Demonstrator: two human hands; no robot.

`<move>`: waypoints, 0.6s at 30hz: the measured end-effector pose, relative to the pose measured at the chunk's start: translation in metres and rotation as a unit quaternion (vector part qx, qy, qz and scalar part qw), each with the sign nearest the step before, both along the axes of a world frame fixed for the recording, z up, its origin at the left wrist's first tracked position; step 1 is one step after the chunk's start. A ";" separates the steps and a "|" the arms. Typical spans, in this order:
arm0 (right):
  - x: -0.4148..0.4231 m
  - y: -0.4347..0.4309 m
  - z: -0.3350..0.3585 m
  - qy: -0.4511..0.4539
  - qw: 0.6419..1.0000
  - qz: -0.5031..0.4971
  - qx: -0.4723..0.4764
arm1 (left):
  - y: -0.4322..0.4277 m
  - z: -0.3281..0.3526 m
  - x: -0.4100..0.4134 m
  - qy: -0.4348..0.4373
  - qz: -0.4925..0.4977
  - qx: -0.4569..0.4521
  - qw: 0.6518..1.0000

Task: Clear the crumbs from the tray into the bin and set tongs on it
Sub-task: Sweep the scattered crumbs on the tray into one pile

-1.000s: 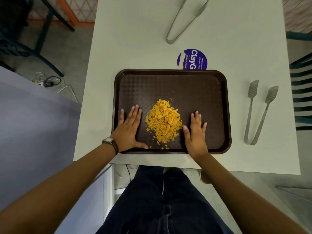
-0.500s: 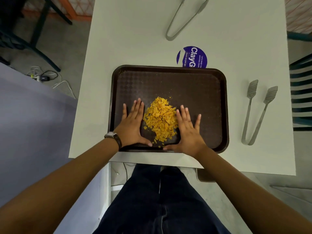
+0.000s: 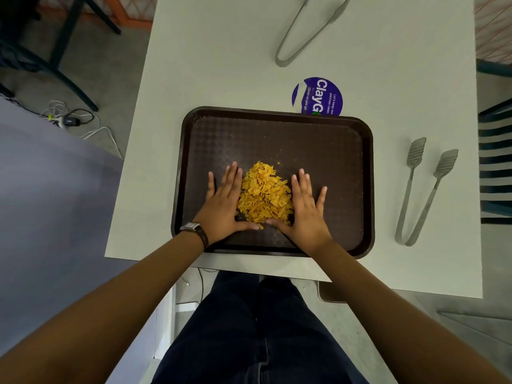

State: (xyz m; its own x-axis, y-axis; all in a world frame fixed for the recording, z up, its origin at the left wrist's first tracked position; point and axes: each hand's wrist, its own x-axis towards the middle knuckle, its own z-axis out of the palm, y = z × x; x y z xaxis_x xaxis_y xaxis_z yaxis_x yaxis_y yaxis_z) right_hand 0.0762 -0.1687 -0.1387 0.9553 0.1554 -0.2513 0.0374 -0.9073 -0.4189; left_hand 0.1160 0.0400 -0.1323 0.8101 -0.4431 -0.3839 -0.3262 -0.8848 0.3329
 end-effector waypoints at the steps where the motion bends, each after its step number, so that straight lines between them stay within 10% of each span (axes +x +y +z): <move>1: -0.002 -0.001 0.001 -0.002 1.000 0.016 0.003 | 0.003 0.000 0.000 0.000 -0.010 -0.005 1.000; 18: 0.023 -0.019 0.001 -0.009 0.995 0.093 -0.020 | 0.016 -0.004 0.029 -0.012 -0.051 -0.012 0.999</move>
State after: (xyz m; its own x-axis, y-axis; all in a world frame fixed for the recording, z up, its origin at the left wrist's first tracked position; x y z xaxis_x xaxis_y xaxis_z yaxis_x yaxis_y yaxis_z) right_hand 0.0996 -0.1873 -0.1377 0.9151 0.3210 -0.2440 0.2142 -0.8997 -0.3803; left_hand 0.1448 0.0558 -0.1365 0.7696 -0.5325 -0.3523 -0.4220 -0.8383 0.3451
